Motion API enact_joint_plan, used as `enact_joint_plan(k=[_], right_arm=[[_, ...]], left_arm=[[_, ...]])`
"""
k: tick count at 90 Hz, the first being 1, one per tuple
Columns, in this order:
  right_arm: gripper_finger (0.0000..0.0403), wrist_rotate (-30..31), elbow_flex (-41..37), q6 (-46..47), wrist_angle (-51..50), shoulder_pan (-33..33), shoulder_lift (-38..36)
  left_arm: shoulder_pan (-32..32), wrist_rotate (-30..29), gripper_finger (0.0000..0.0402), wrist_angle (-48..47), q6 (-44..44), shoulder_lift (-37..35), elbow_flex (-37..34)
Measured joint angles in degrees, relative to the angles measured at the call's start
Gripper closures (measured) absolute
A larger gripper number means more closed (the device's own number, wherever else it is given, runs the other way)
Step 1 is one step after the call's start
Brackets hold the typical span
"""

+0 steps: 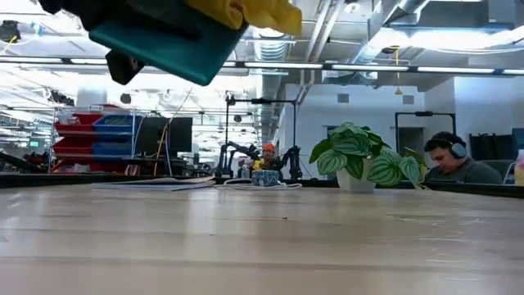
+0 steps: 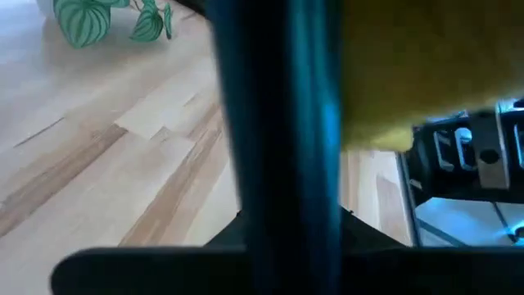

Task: Clean tablet
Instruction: Wipe the back of the tablet using microfiber towel

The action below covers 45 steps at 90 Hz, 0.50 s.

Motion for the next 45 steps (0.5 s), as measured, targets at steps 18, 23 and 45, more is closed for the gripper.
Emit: enact_joint_plan(k=[18, 23, 45], right_arm=[[0.0391, -4.98, -0.19, 2.08, -5.99, 1.12, 0.36], [0.0391, -5.5, -0.19, 2.17, -6.04, 1.14, 0.36], [0.039, -7.97, -0.38, 1.05, -2.72, -0.1, 0.34]], left_arm=[[-0.02, 0.18, 0.039, 0.52, 1.17, 0.0, 0.0], [-0.02, 0.2, 0.039, 0.62, 1.39, 0.0, 0.0], [-0.08, -0.25, 0.039, 0.73, 2.17, -0.06, 0.0]])
